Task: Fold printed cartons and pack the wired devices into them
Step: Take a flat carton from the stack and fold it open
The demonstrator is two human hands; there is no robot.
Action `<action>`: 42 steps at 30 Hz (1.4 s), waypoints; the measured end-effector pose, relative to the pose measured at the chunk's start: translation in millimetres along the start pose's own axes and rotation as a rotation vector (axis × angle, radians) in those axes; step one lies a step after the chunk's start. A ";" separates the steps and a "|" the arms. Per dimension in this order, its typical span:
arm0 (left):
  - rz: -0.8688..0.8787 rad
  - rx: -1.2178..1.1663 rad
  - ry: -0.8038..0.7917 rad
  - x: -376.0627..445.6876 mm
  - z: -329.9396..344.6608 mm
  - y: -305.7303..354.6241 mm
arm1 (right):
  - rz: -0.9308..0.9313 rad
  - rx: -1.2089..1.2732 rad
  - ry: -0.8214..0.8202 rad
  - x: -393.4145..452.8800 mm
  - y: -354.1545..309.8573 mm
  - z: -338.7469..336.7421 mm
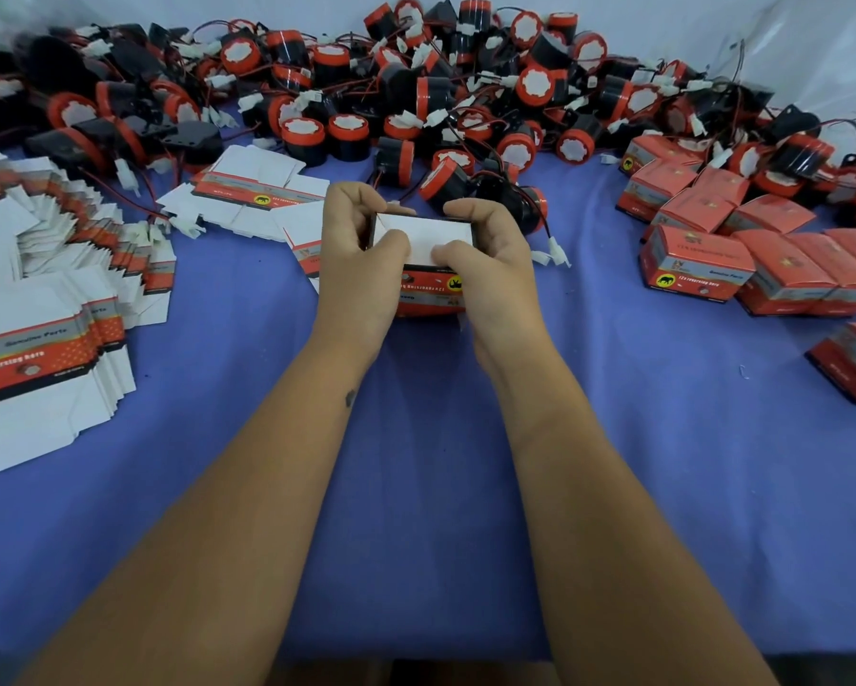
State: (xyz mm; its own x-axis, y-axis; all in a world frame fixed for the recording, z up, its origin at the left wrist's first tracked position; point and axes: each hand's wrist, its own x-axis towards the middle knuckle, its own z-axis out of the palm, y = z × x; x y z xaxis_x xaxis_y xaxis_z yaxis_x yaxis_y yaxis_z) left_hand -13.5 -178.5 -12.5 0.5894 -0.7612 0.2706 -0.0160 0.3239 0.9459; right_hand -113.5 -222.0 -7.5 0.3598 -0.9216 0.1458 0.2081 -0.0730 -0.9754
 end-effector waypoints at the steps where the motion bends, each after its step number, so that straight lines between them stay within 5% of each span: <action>1: 0.016 0.023 0.001 -0.5 0.5 0.2 | -0.005 -0.008 0.007 0.1 -0.5 -0.4; 7: 0.014 -0.090 0.033 -4.1 -0.3 7.8 | 0.002 0.034 0.019 -3.7 -1.3 2.8; 15: 0.279 0.060 0.062 -7.7 -3.9 11.5 | 0.020 -0.086 -0.119 -4.2 -6.3 0.8; 20: 0.037 0.123 0.141 2.5 -9.5 8.8 | -0.272 -0.280 0.066 -6.9 -8.6 -2.9; 23: -0.122 0.097 0.013 5.6 -16.1 7.4 | -0.494 -0.560 0.023 -9.0 -3.6 -1.3; 27: -0.194 0.032 -0.042 10.8 -25.2 7.5 | -0.536 -0.635 -0.030 -10.5 -1.2 2.0; 31: -0.300 -0.131 0.017 18.1 -32.7 7.8 | -0.422 -0.421 -0.051 -13.5 -2.4 3.0; 34: -0.293 -0.243 0.122 22.4 -39.3 8.1 | -0.302 -0.337 0.110 -7.7 -1.2 -0.9; 39: -0.413 -0.429 0.137 22.4 -57.9 10.3 | -0.091 -0.694 0.382 9.1 8.0 -25.4; 42: -0.391 -0.579 0.188 24.9 -53.9 13.3 | 0.005 -1.011 0.297 11.6 12.7 -33.4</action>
State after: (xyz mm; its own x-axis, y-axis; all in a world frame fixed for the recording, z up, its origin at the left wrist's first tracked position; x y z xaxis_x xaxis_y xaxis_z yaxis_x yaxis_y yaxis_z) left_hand 44.5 -162.8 -2.8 0.5943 -0.7896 -0.1527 0.6242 0.3331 0.7067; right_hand -137.1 -246.4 -23.7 0.0932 -0.9692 0.2281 -0.6974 -0.2270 -0.6797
